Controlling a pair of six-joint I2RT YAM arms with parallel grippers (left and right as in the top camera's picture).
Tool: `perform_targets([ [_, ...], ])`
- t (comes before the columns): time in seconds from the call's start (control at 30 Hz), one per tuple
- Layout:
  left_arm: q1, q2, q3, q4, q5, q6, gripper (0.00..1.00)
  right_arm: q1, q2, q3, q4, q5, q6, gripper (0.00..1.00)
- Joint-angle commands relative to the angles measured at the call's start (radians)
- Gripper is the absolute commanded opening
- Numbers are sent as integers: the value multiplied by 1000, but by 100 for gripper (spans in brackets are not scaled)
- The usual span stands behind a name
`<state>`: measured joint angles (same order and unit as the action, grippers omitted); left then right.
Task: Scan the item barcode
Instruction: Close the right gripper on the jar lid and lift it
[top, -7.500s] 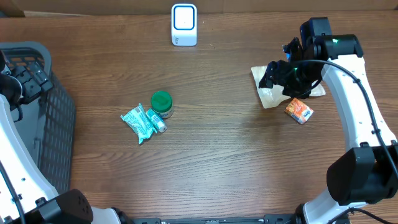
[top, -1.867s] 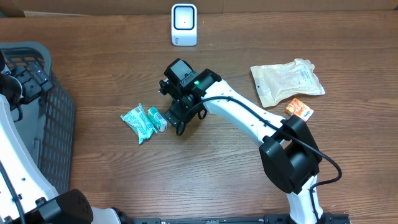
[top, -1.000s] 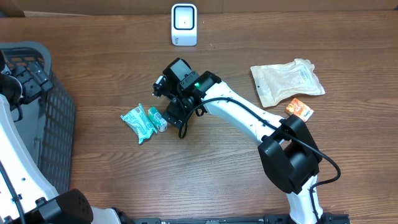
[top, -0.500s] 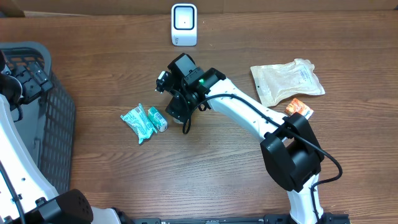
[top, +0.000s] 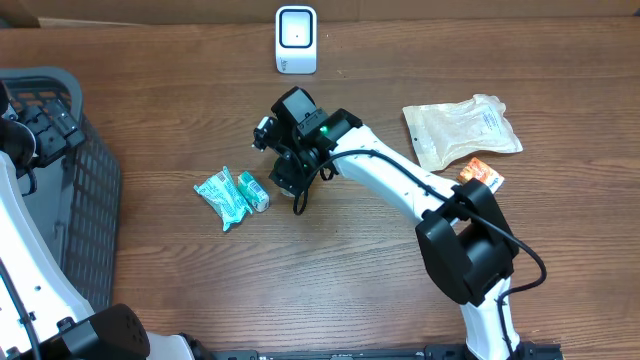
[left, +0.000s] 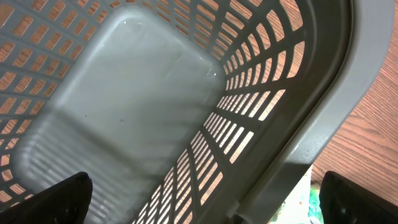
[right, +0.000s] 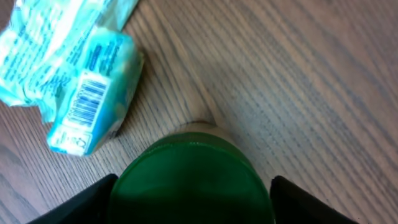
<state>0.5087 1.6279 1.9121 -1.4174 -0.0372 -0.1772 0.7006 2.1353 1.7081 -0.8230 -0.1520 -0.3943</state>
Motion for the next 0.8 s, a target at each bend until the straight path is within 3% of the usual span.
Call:
perform_targets([
  [0.0, 2, 4, 7, 1, 2, -6, 100, -4, 19, -7, 7, -8, 5, 72],
  [0.1, 2, 4, 7, 1, 2, -6, 100, -4, 19, -7, 10, -8, 5, 71],
  [0.3, 2, 4, 7, 1, 2, -6, 99, -4, 19, -5, 18, -7, 61, 57],
  [0.47, 2, 4, 7, 1, 2, -6, 100, -6, 19, 16, 18, -8, 204, 55],
  [0.67, 2, 4, 7, 1, 2, -6, 100, -7, 6, 87, -30, -71, 389, 31],
  [0.77, 2, 4, 7, 1, 2, -6, 99, -12, -11, 122, -60, -147, 452, 28],
])
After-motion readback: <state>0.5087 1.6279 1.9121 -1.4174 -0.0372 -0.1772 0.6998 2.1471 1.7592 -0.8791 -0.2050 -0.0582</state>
